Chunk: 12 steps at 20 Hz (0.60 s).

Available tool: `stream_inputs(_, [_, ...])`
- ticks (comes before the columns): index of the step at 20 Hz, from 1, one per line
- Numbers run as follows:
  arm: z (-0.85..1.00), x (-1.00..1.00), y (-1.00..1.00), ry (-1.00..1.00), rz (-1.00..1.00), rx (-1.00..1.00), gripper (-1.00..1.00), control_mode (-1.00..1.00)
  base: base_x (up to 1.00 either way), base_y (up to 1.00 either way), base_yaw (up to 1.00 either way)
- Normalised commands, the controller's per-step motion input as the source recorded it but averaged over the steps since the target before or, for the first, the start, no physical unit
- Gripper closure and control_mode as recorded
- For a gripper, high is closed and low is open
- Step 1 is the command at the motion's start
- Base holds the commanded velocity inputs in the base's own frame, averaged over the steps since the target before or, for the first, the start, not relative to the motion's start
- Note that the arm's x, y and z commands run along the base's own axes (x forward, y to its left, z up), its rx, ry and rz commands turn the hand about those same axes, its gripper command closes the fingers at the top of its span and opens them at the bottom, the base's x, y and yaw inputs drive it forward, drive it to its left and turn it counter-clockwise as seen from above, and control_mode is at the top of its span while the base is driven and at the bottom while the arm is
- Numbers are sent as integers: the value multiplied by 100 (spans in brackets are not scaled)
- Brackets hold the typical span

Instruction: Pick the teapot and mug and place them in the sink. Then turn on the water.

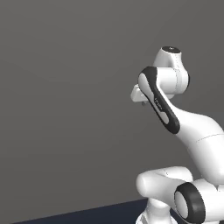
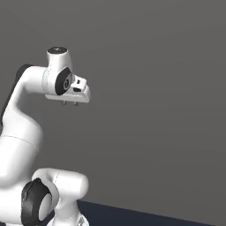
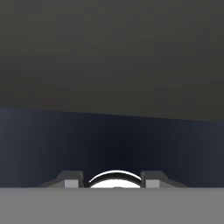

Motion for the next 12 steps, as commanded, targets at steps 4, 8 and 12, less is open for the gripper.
stream_inputs(4, [0, 0, 0, 0, 0, 0, -100, 100, 0, 0, 0])
stream_inputs(8, [0, 0, 0, 0, 0, 0, -100, 100, 0, 0, 0])
stream_inputs(12, [0, 0, 0, 0, 0, 0, -100, 100, 1, -6, 0])
